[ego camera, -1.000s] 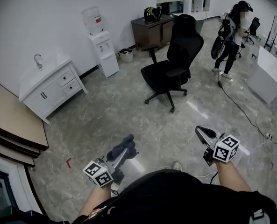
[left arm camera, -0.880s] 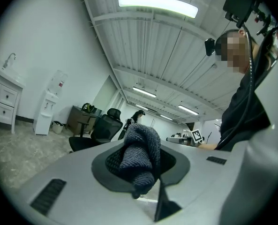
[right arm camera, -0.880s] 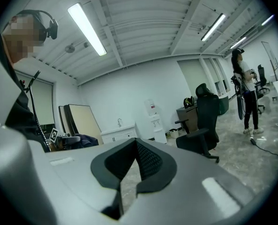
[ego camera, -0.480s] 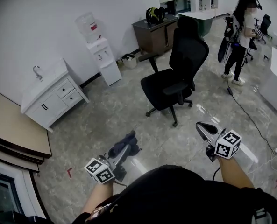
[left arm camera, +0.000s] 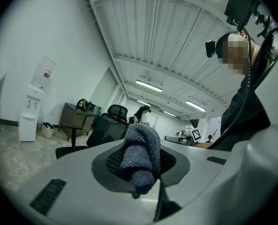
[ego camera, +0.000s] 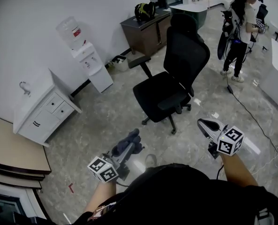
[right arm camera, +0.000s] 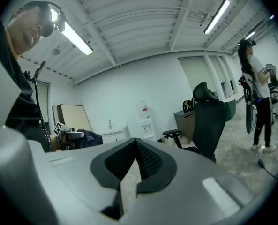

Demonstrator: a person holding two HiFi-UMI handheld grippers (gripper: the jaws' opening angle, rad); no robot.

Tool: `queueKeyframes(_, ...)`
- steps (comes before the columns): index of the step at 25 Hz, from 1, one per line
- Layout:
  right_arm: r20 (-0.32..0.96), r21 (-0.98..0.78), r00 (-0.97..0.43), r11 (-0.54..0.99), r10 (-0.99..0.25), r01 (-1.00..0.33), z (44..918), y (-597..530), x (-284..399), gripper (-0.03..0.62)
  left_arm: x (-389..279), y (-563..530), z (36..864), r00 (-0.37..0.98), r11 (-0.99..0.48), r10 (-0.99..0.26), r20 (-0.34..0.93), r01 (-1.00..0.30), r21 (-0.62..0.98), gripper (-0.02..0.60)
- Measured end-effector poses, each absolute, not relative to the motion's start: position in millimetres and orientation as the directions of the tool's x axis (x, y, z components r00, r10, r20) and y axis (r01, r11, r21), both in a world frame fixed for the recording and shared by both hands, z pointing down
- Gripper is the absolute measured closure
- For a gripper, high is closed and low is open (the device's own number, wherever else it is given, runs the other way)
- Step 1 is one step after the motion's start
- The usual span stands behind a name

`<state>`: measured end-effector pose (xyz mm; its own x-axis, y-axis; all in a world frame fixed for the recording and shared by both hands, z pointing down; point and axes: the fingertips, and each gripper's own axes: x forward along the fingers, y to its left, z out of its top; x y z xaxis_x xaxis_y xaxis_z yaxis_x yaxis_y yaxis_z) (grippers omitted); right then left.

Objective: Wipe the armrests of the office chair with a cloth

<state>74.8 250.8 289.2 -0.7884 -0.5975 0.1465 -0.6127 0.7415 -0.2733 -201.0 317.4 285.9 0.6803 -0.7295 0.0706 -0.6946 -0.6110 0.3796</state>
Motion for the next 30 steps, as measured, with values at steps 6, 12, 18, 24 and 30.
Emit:
queueKeyframes(6,0.184,-0.263,-0.650,0.600,-0.737,-0.755,294.3,138.4,80.5,0.599,-197.5,148.8,311.0,0.824,-0.746,-0.560,0.083,-0.546,0.380,0.495)
queueKeyframes(12,0.224,-0.269,-0.525,0.466,-0.821,-0.843,297.8,84.7,101.8,0.599,-142.5,40.0,330.3,0.925,-0.872,-0.321,0.204,-0.373,0.316,0.495)
queueKeyframes(18,0.259,-0.341,-0.487,0.393,-0.834,-0.854,345.6,53.8,167.4,0.598,-57.2,-13.5,399.8,0.888,-0.894,-0.221,0.404,-0.350,0.280,0.495)
queueKeyframes(24,0.297,-0.366,-0.525,0.413,-0.797,-0.834,389.2,17.4,231.0,0.599,22.3,-68.8,489.7,0.736,-0.935,-0.191,0.650,-0.338,0.107,0.495)
queueKeyframes(30,0.385,-0.397,-0.494,0.343,-0.780,-0.851,449.6,25.6,259.2,0.597,101.0,-125.8,592.9,0.586,-0.987,-0.161,0.794,-0.078,-0.142,0.495)
